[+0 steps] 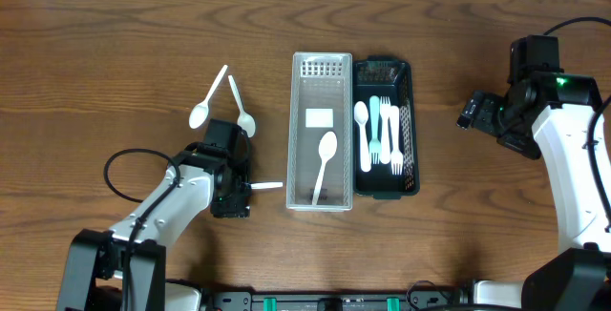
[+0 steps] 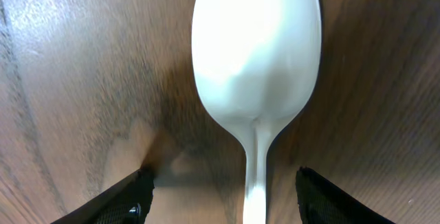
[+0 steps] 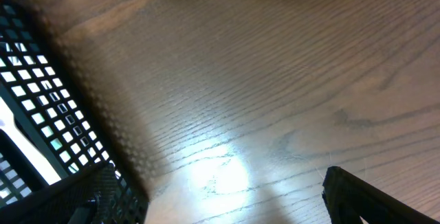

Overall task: Pack container
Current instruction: 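Grasp another white spoon with the left gripper, then place the white spoon into the clear tray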

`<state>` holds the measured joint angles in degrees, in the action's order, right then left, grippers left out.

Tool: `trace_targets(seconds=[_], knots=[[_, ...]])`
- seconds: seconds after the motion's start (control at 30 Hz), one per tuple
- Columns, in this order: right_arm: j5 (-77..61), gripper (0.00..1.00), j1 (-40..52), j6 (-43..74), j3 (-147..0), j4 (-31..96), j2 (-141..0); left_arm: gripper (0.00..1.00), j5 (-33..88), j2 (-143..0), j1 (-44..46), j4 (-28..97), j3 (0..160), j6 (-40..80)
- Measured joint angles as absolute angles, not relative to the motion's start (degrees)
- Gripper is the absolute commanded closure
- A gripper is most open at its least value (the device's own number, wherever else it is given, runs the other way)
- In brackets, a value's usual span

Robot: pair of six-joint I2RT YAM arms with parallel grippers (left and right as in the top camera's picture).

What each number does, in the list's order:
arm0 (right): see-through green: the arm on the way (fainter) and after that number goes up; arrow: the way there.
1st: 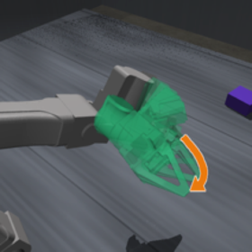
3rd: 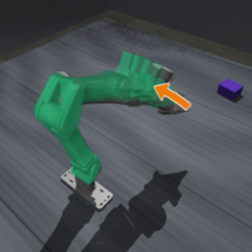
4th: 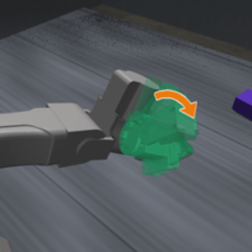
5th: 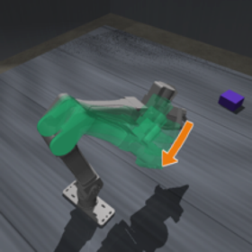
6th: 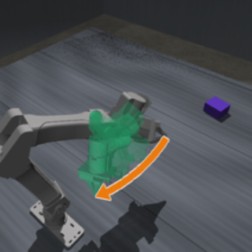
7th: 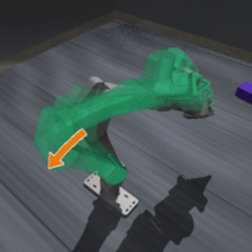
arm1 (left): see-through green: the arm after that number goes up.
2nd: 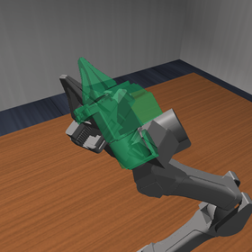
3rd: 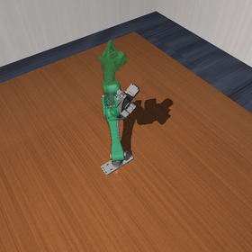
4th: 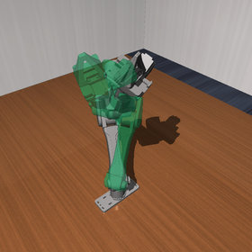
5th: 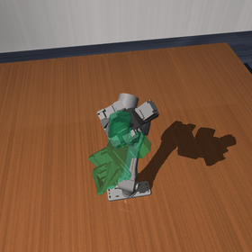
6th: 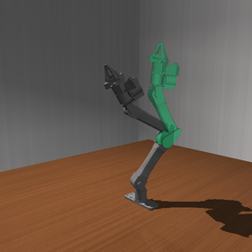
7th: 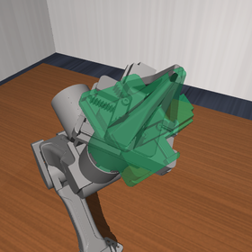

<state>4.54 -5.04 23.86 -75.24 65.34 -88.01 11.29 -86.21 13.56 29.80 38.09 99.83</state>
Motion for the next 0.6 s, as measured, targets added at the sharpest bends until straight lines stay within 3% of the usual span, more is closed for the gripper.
trace_targets(seconds=[0.07, 0.2, 0.5, 0.6], knots=[[4.54, 0.01, -5.04, 23.86, -75.24, 65.34, -88.03, 0.50, 11.84, -86.39, 13.58, 29.89, 38.09, 100.95], [4.54, 0.01, -5.04, 23.86, -75.24, 65.34, -88.03, 0.52, 12.93, -86.52, 13.67, 30.04, 38.02, 100.92], [4.54, 0.01, -5.04, 23.86, -75.24, 65.56, -88.03, 0.94, 15.11, -86.83, 13.74, 29.69, 37.85, 101.86], [4.54, 0.01, -5.04, 23.86, -75.24, 65.65, -88.03, 0.94, 15.53, -86.85, 13.74, 28.97, 37.82, 100.44]])
